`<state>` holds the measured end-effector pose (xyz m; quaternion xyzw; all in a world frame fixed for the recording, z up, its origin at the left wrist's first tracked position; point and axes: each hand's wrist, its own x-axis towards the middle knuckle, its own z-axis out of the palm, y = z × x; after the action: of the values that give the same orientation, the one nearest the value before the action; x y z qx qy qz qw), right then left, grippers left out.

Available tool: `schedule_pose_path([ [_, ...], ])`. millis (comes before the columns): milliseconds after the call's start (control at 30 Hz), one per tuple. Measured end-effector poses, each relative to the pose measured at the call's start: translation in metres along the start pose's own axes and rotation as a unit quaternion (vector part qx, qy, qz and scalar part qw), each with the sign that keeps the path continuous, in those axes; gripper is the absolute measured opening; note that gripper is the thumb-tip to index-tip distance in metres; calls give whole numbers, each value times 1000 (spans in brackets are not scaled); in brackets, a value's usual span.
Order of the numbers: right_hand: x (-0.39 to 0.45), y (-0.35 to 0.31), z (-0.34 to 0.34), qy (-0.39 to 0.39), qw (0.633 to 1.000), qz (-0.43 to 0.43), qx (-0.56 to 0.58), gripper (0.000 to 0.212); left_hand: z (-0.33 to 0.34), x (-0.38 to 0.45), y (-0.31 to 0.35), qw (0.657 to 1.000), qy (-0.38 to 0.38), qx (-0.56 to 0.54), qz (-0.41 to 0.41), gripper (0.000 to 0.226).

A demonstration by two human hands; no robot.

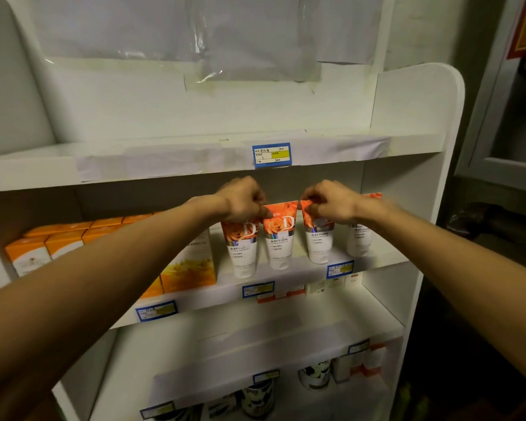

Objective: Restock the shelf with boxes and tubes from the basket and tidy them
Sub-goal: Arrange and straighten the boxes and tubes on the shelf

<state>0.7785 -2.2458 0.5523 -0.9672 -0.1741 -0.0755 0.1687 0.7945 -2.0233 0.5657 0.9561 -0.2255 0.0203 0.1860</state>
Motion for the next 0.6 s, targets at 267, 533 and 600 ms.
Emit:
schedule_pose_path([
  [267,0,-1,5,14,999,-6,35,25,1,1,1,1000,7,1,-9,21],
  [533,5,0,10,40,999,-15,33,24,3,0,1,1000,16,18,-7,23],
  [600,5,0,11,43,998,-12,37,24,3,-1,1,1000,18,25,-6,22],
])
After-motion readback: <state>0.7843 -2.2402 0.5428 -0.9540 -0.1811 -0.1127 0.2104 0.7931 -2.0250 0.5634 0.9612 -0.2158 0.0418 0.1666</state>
